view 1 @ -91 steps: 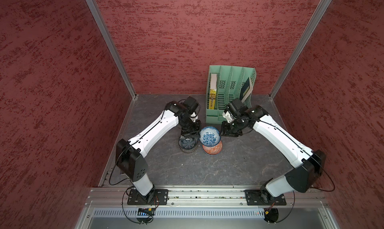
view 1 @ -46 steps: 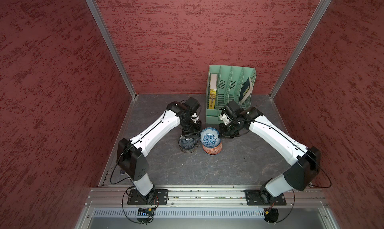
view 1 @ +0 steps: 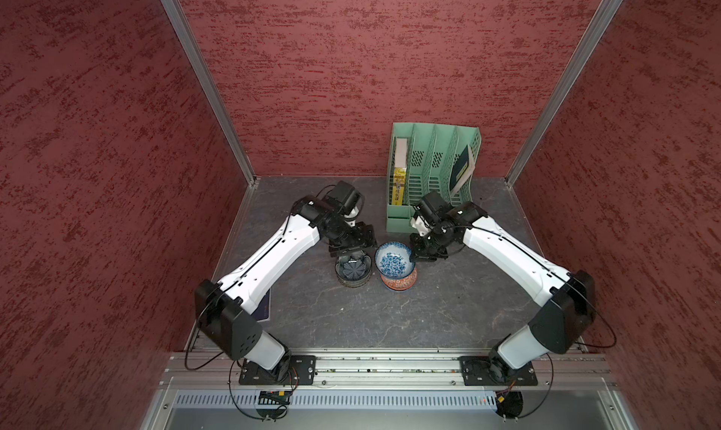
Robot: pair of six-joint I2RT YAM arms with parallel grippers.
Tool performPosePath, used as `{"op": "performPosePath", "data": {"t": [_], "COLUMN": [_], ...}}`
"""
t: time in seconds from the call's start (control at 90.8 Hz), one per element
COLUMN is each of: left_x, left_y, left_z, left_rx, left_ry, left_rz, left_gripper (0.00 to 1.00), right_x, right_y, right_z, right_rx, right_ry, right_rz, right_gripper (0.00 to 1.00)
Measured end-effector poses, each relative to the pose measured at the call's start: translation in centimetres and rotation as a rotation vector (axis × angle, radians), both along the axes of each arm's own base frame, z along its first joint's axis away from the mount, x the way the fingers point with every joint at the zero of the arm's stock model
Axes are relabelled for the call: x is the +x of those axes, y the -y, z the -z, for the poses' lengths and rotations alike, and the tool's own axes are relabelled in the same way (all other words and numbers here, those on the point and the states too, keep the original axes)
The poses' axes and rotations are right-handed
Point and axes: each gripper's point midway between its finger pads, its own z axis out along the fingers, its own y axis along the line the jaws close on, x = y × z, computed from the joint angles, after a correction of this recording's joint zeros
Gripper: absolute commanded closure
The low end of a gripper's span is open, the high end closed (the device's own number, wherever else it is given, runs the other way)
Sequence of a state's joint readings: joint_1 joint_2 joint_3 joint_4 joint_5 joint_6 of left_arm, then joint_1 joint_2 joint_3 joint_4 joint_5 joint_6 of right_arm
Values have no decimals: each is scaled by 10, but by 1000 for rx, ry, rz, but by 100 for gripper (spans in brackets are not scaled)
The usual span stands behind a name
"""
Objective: Stack the bowls
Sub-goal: Place the bowl on the bowl.
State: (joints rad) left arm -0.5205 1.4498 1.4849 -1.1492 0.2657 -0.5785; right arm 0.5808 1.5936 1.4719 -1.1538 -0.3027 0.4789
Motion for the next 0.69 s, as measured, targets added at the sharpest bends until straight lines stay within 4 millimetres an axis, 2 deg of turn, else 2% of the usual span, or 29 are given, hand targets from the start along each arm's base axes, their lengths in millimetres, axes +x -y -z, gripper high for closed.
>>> {"op": "performPosePath", "data": {"t": [0.154, 0.253, 0.463, 0.694], "left_x": [3, 0, -13, -24], "left_y": [-56, -77, -94, -103], "left_z": [-5, 4, 22, 26], "left_rx": [-43, -43, -42, -54], "left_ry": [79, 80, 70, 87], "left_rz": [-170, -231, -275, -289], "left_gripper": [13, 13, 12, 12], "right_x": [0, 2, 8, 12], "right_y": [3, 8, 15, 20], "right_z": [7, 13, 35, 56], "right_rx": [-9, -16, -31, -58], "right_ry": [-15, -26, -51, -48], "right_rz": [8, 23, 53, 76], "right_gripper": [100, 100, 100, 100]}}
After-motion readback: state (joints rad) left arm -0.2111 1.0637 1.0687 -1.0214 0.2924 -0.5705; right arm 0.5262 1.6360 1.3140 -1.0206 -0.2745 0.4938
